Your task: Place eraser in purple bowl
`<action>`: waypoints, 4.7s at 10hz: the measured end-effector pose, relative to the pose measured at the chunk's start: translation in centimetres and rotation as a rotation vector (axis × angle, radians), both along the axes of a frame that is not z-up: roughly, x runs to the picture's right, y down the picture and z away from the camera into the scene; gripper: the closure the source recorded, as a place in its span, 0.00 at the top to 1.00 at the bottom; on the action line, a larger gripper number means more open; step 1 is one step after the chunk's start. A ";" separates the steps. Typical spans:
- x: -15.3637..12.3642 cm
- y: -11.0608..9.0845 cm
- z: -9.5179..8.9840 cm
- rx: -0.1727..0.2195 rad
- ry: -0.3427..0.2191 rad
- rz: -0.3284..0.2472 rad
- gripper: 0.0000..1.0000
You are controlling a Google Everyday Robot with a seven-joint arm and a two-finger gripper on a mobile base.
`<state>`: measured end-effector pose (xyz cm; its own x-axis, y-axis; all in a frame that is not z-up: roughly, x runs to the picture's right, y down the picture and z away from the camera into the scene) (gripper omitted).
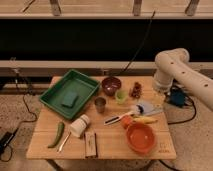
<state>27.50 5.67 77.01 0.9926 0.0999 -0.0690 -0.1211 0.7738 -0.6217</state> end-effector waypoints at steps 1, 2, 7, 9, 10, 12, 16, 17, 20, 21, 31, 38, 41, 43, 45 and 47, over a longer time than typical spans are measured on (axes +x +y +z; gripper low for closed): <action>0.0 0.0 0.0 0.000 0.000 0.000 0.80; 0.0 0.0 0.0 0.000 0.000 0.000 0.80; 0.0 0.0 0.0 0.000 0.000 0.000 0.80; 0.0 0.0 0.0 0.000 0.000 0.000 0.80; 0.0 0.0 0.0 0.000 0.000 0.000 0.80; 0.0 0.0 0.0 0.000 0.000 0.000 0.80; 0.0 0.0 0.0 0.000 0.000 0.000 0.80; 0.0 0.0 0.0 0.000 0.000 0.000 0.80; 0.0 0.0 0.0 0.000 0.000 0.000 0.80; 0.0 0.0 0.0 0.000 0.000 0.000 0.80; -2.9 6.1 -4.0 0.059 -0.111 -0.046 0.80; -9.9 17.3 -10.3 0.108 -0.412 0.028 0.80; -14.9 18.8 -10.4 0.123 -0.486 0.007 0.80; -18.5 19.4 -9.9 0.117 -0.516 -0.010 0.80; -21.0 20.2 -9.5 0.106 -0.542 -0.024 0.80; -22.1 21.1 -9.4 0.092 -0.561 -0.039 0.80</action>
<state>5.36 26.74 67.58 0.8779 0.0427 0.4769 0.2382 0.8250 -0.5125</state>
